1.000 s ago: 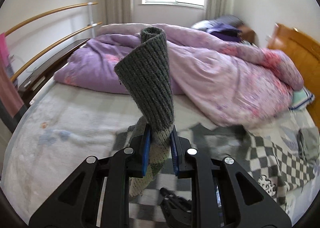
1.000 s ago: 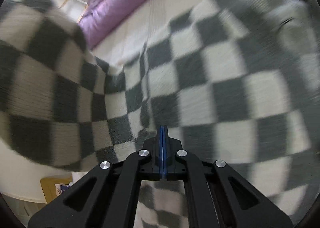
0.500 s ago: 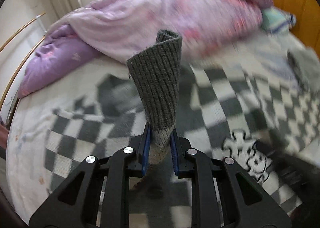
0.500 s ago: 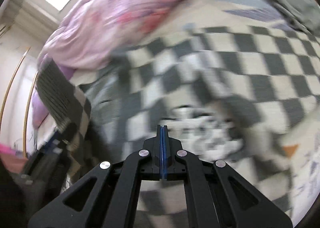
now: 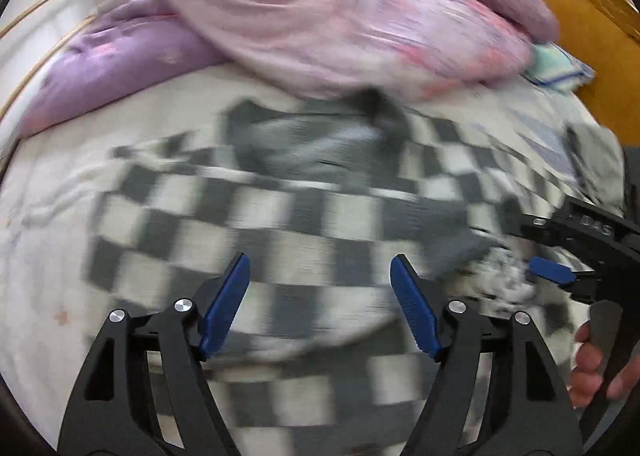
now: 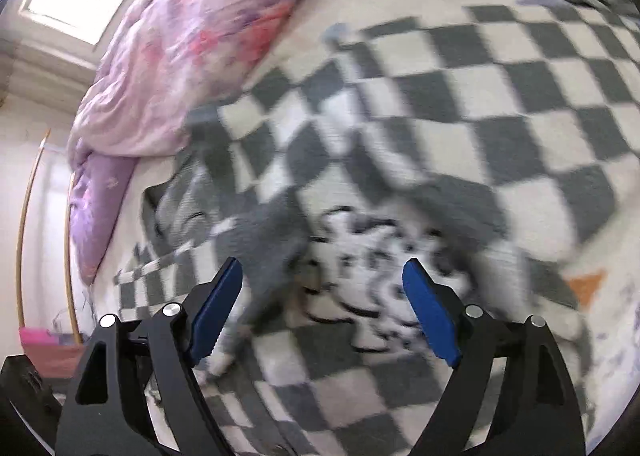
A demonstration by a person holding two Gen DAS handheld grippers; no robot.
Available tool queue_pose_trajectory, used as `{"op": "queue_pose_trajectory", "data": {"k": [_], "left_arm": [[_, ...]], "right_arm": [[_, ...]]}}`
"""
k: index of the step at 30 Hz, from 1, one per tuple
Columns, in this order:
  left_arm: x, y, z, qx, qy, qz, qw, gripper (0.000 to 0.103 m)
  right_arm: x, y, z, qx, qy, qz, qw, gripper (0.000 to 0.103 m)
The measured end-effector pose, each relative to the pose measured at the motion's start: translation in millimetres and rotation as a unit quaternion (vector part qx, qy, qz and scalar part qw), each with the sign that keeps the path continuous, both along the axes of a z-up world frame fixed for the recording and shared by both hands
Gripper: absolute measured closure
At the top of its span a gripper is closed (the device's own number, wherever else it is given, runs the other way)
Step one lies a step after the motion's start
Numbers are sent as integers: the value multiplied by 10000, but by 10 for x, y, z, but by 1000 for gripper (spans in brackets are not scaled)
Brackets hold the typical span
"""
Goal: Fold large clothes
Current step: 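Lift the sleeve with the left tool and lay it across the cardigan body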
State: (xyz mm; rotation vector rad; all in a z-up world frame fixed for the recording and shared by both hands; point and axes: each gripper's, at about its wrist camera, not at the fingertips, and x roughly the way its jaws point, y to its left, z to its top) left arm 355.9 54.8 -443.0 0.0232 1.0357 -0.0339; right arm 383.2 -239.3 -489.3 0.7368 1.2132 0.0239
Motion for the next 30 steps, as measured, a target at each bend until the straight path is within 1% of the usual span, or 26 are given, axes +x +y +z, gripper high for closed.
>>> {"op": "queue_pose_trajectory", "data": {"k": [1,2,3,4,5,6,7,8,9,11,12,13,14,16,17,18,19,20,21,22,23,24,25,26,28,30], "left_arm": [[18,165,8,154,-24,205,9997,29],[44,402,-15,361,-18,505,9981,29],[67,614,-70,545,56,773,9955,29],[81,768,-119,669,127,969,9930,30],[84,1027,-231,824,257,1308,9877,35],[69,1247,-374,935,503,1602,9814,41],[40,1492,-572,1034,1027,1882,9712,52],[-32,1677,-681,789,1272,2018,9679,52],[-150,1865,-753,443,1286,2252,9648,51],[-348,2097,-827,-31,999,2560,9615,39],[-380,2149,-863,-95,955,2579,9614,37],[-370,2174,-872,-60,910,2560,9624,36],[-343,2169,-862,78,884,2517,9637,35],[-293,2108,-834,525,820,2294,9684,35],[-250,2057,-828,720,885,2129,9704,35],[-221,2023,-795,820,966,2004,9715,36],[-197,1988,-714,905,1036,1844,9732,36],[-191,1970,-646,1023,1051,1752,9735,36],[-172,1954,-553,1220,1024,1676,9729,35],[-153,1957,-450,1317,939,1613,9736,35],[-81,1972,-322,1201,788,1515,9780,35],[-25,1985,-241,1002,663,1421,9825,36],[73,1986,-185,811,555,1323,9863,41],[232,1973,-163,702,467,1243,9887,52],[537,1943,-242,544,407,1187,9906,59],[890,1931,-417,247,433,1092,9928,60]], "right_arm": [[73,79,-74,-39,208,72,9997,23],[140,182,-173,-25,395,133,9991,24],[175,258,-215,63,350,185,9992,30],[206,362,-245,94,266,371,9989,61],[220,446,-264,-120,326,544,9979,94],[200,541,-260,-512,398,672,9956,94],[164,586,-243,-622,370,728,9947,94],[104,627,-220,-534,328,813,9947,94],[48,663,-233,-434,348,890,9945,94],[6,761,-360,-613,456,1055,9915,94],[11,811,-428,-742,379,1082,9906,94],[40,850,-437,-830,249,1089,9903,93],[69,882,-417,-921,197,1135,9891,93],[134,947,-376,-1137,218,1333,9843,92],[147,949,-354,-1157,291,1328,9839,92],[159,918,-295,-1122,457,1219,9851,91],[155,879,-245,-1132,516,1064,9865,87],[128,817,-128,-1222,421,766,9886,83],[114,791,1,-1323,227,613,9890,83],[125,794,117,-1475,48,630,9870,83],[168,848,223,-1701,-98,812,9820,83],[220,911,270,-1852,-150,987,9776,83],[298,973,268,-1871,-118,1161,9754,84],[359,997,217,-1747,-53,1248,9767,86],[473,1048,52,-1656,241,1365,9764,87],[602,1090,-132,-1657,441,1503,9737,87]]}}
